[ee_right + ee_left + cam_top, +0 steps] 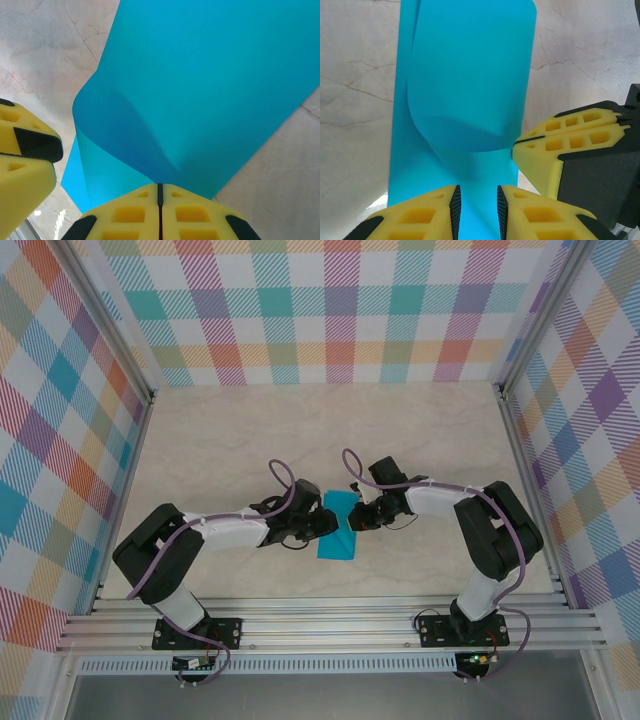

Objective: Fold a paper plane with a square sheet of paper (pick it up from the middle)
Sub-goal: Fold the triangle a second time at the center of the table.

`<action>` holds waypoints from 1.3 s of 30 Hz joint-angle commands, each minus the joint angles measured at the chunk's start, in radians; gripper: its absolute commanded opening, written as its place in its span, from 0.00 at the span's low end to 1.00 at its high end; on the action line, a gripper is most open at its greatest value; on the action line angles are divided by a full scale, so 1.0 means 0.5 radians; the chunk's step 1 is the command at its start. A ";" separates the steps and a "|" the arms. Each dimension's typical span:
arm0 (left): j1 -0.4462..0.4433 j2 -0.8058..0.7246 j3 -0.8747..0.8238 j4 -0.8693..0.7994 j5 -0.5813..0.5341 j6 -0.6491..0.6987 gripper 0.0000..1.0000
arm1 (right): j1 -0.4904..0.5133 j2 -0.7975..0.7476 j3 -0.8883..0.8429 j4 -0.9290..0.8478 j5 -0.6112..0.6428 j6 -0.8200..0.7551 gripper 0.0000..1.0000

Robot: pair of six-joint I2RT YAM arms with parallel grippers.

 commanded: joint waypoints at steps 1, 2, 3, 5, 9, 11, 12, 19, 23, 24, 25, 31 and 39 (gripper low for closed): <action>-0.040 0.027 0.068 0.075 0.046 0.041 0.28 | -0.013 0.017 0.027 -0.024 0.009 -0.025 0.07; -0.039 0.027 0.072 0.075 0.045 0.044 0.28 | -0.012 0.013 0.024 -0.019 0.013 -0.019 0.07; -0.041 0.027 0.071 0.076 0.047 0.047 0.28 | -0.014 0.013 0.019 -0.017 0.014 -0.013 0.07; -0.040 0.024 0.073 0.087 0.047 0.047 0.28 | -0.013 0.010 0.010 -0.008 0.017 -0.001 0.07; -0.040 0.030 0.085 0.093 0.044 0.049 0.28 | -0.013 -0.015 -0.031 0.024 0.015 0.027 0.08; -0.038 0.052 0.093 0.103 0.058 0.046 0.28 | -0.013 -0.021 -0.035 0.025 0.017 0.028 0.08; -0.039 0.067 0.100 0.116 0.068 0.044 0.28 | -0.013 -0.022 -0.035 0.025 0.014 0.028 0.08; -0.040 0.170 0.136 0.185 0.088 0.026 0.27 | -0.013 -0.025 -0.047 0.037 0.016 0.035 0.08; -0.038 0.220 0.140 0.198 0.084 0.017 0.27 | -0.013 -0.025 -0.050 0.037 0.021 0.043 0.08; -0.039 0.230 0.137 0.200 0.082 0.012 0.26 | -0.012 -0.025 -0.053 0.038 0.023 0.045 0.08; -0.039 0.238 0.130 0.197 0.079 0.010 0.26 | -0.012 -0.026 -0.053 0.040 0.031 0.048 0.08; -0.040 0.248 0.096 0.173 0.053 0.010 0.26 | -0.012 -0.027 -0.056 0.039 0.058 0.056 0.08; -0.041 0.235 0.082 0.140 0.024 0.023 0.26 | -0.015 0.009 -0.023 0.023 0.062 0.049 0.08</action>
